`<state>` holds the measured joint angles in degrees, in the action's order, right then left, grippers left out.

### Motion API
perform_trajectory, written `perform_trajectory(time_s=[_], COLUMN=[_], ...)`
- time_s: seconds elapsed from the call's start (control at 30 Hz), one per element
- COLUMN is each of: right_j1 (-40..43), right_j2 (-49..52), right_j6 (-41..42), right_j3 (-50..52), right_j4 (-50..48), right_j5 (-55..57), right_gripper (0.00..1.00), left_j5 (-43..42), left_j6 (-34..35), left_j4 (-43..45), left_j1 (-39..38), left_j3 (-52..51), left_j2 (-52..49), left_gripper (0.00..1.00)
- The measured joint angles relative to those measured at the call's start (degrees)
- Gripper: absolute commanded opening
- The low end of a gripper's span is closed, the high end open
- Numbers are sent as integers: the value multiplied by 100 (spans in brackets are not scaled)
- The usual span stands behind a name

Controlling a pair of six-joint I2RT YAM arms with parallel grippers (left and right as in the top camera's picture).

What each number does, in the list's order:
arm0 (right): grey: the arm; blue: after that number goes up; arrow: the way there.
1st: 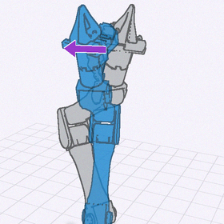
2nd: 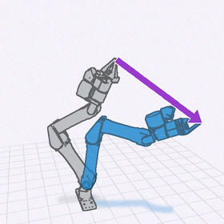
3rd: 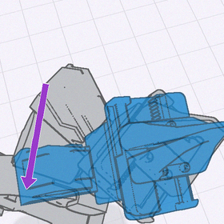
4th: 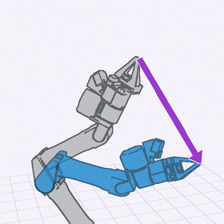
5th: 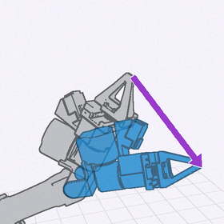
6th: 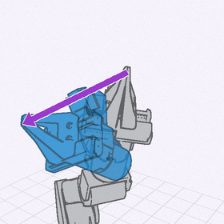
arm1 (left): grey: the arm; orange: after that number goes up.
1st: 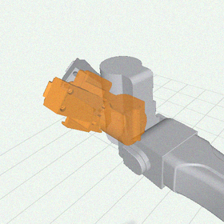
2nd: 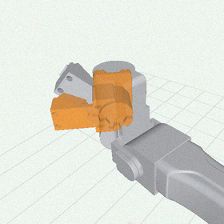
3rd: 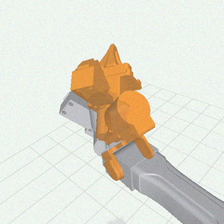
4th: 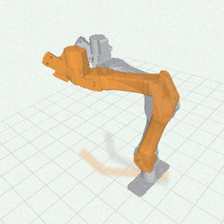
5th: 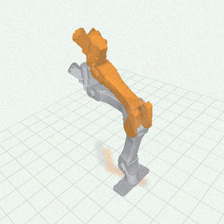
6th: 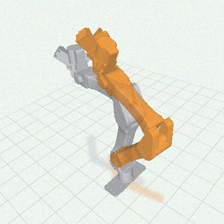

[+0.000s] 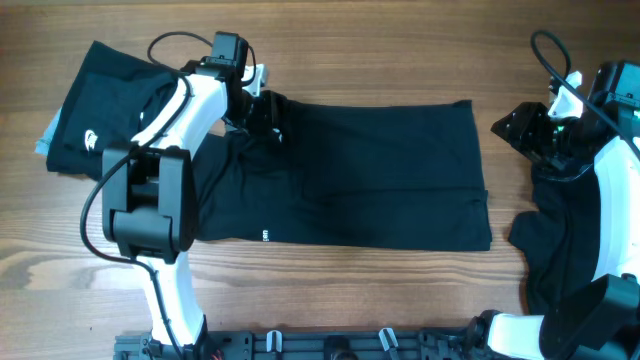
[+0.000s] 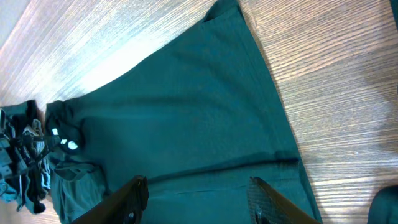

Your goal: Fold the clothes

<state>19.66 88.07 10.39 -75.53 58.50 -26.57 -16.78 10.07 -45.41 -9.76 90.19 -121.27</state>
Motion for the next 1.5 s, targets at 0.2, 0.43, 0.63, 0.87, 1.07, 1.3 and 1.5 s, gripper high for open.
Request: perform_trajectory(time_s=[0.2,0.43,0.63,0.87,1.07,1.3,1.5], right_j1=[0,0,0,0,0,0,0], right_j2=[0,0,0,0,0,0,0], right_j6=[0,0,0,0,0,0,0], right_j3=[0,0,0,0,0,0,0], right_j4=[2,2,-4,-4,-35,-55,-70], right_j5=[0,0,0,0,0,0,0], right_gripper=[56,58,61,61,62,63,63], left_j5=[1453,3534,4649,4848,4017,3523,2763], left_j6=[275,586,726,785,721,704,702], left_j4=[7,109,452,269,-238,-667,-1058], left_j1=[-7,-221,-264,-264,-264,-267,-262], left_j3=[9,63,63,63,68,70,57], left_j2=[407,566,566,568,570,577,579], left_gripper=[4,4,10,23,23,27,25])
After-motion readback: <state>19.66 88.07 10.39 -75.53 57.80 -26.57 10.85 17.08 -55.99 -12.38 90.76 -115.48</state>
